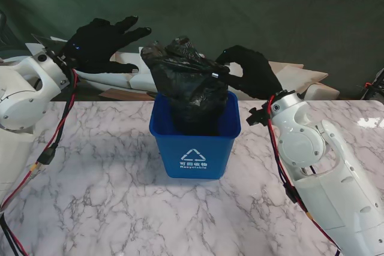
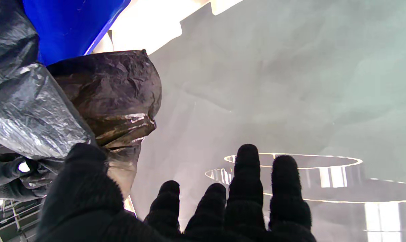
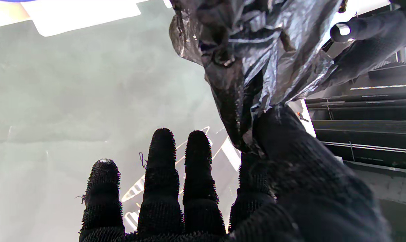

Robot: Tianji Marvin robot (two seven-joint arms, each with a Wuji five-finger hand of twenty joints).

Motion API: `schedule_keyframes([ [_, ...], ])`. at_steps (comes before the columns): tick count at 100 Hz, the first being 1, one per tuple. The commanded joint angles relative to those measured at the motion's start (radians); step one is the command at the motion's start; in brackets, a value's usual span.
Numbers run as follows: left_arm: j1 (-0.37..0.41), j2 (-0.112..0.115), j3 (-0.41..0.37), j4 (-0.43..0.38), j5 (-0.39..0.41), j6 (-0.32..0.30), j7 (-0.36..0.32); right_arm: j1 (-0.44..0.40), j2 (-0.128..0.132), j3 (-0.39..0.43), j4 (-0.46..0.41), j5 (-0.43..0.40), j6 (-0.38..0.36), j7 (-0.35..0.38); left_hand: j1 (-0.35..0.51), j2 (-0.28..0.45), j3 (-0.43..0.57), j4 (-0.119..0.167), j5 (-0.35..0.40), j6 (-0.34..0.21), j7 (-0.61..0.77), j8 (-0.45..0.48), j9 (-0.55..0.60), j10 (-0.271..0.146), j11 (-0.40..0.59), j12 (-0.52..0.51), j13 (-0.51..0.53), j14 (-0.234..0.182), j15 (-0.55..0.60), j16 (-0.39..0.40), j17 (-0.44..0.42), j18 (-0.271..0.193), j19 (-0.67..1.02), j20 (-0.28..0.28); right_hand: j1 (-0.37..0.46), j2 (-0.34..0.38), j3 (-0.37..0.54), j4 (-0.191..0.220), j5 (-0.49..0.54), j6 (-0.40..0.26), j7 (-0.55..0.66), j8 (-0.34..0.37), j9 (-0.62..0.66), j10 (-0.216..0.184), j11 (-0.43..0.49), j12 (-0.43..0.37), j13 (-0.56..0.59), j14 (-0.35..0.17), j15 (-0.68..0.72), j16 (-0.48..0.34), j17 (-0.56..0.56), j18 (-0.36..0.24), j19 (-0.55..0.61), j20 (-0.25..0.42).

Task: Fit the garbage bag over the bin

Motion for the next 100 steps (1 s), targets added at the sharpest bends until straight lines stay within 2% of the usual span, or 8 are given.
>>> schedule_keyframes([
  [1,0.013,0.0,-0.004,0.006,0.01,-0.008,0.0,-0.002,-0.004,-0.007,0.011,0.012,0.004,0.003,0.051,-0.033,0.002,-0.011,0.005,0.005,0.003,-0.015,0.03,-0.011,0.011,0.016,0.025,-0.011,0.019,0.017,0.001,0.008,0.016,0.023,0.041,0.063,0.019,0.015,0.035,-0.142,0.05,0.042,-0.002,-0.025,-0.018,-0.008,-0.003,-0.027,-0.019,-0.002,-0.006,-0.028,0.003,-0.009],
  [22,0.025,-0.005,-0.012,0.009,0.019,0.006,0.041,0.012,0.0,-0.028,0.025,0.001,-0.008,0.022,0.349,-0.046,0.037,0.068,-0.061,-0.035,-0.029,-0.053,-0.008,0.001,0.0,0.021,0.034,-0.012,0.024,0.031,0.014,-0.002,0.048,0.022,0.038,0.065,0.013,0.015,0.033,-0.149,0.048,0.043,0.002,-0.028,-0.021,-0.01,0.001,-0.029,-0.021,-0.004,-0.001,-0.028,0.004,-0.008],
  [46,-0.01,0.0,0.016,0.0,-0.096,0.0,-0.059,0.03,-0.001,-0.047,0.034,-0.003,0.009,0.023,0.413,-0.103,0.23,0.224,-0.066,-0.093,-0.05,-0.287,-0.115,-0.019,-0.014,-0.01,-0.009,-0.012,0.006,0.009,0.004,0.008,0.048,0.001,0.038,0.068,0.008,0.016,0.029,-0.153,0.049,0.043,0.003,-0.028,-0.023,-0.011,0.004,-0.031,-0.024,-0.004,0.0,-0.029,0.003,-0.008],
  [51,-0.017,0.005,0.025,-0.005,-0.107,-0.015,-0.092,0.034,-0.002,-0.05,0.037,-0.005,0.014,0.021,0.398,-0.115,0.231,0.214,-0.064,-0.115,-0.034,-0.275,-0.113,-0.036,-0.003,0.003,-0.008,-0.016,0.005,0.007,0.004,0.013,0.044,0.0,0.039,0.069,0.007,0.016,0.028,-0.152,0.049,0.043,0.003,-0.027,-0.022,-0.011,0.005,-0.031,-0.023,-0.004,0.0,-0.029,0.003,-0.008],
  [57,-0.024,0.01,0.034,-0.009,-0.109,-0.034,-0.118,0.039,-0.004,-0.054,0.042,-0.007,0.023,0.016,0.402,-0.11,0.101,0.099,-0.048,-0.146,-0.002,-0.137,-0.102,-0.05,0.009,0.018,-0.005,-0.016,0.0,0.001,0.005,0.022,0.038,0.001,0.04,0.07,0.007,0.017,0.028,-0.15,0.05,0.043,0.003,-0.028,-0.022,-0.01,0.004,-0.029,-0.023,-0.003,-0.001,-0.029,0.002,-0.008],
  [65,-0.028,0.012,0.046,-0.008,-0.103,-0.045,-0.126,0.046,-0.006,-0.058,0.05,-0.005,0.032,0.009,0.379,-0.094,0.036,0.057,0.055,-0.201,0.056,-0.034,-0.075,-0.064,0.03,0.03,0.004,-0.018,0.002,0.002,0.007,0.035,0.032,0.001,0.042,0.069,0.005,0.017,0.027,-0.147,0.051,0.042,0.003,-0.027,-0.019,-0.009,0.003,-0.031,-0.022,-0.002,-0.003,-0.031,0.001,-0.008],
  [86,-0.027,-0.001,0.07,0.017,-0.123,-0.029,-0.061,0.058,-0.01,-0.066,0.066,-0.004,0.043,-0.002,0.351,-0.092,0.009,0.012,0.399,-0.235,0.421,0.414,0.077,-0.113,0.118,0.097,0.052,-0.038,0.027,0.029,0.012,0.056,0.04,0.018,0.042,0.071,0.003,0.018,0.024,-0.146,0.053,0.04,-0.002,-0.028,-0.016,-0.008,0.001,-0.03,-0.019,-0.001,-0.004,-0.032,-0.001,-0.008],
  [100,-0.017,-0.006,0.052,0.012,-0.088,-0.036,-0.016,0.059,-0.01,-0.061,0.065,-0.009,0.038,-0.008,0.369,-0.095,0.012,0.016,0.436,-0.152,0.654,0.451,0.212,-0.12,0.203,0.213,0.09,-0.056,0.057,0.079,0.018,0.049,0.082,0.033,0.044,0.073,0.002,0.018,0.022,-0.145,0.056,0.04,-0.002,-0.027,-0.014,-0.008,0.0,-0.033,-0.018,-0.001,-0.005,-0.032,-0.002,-0.008],
])
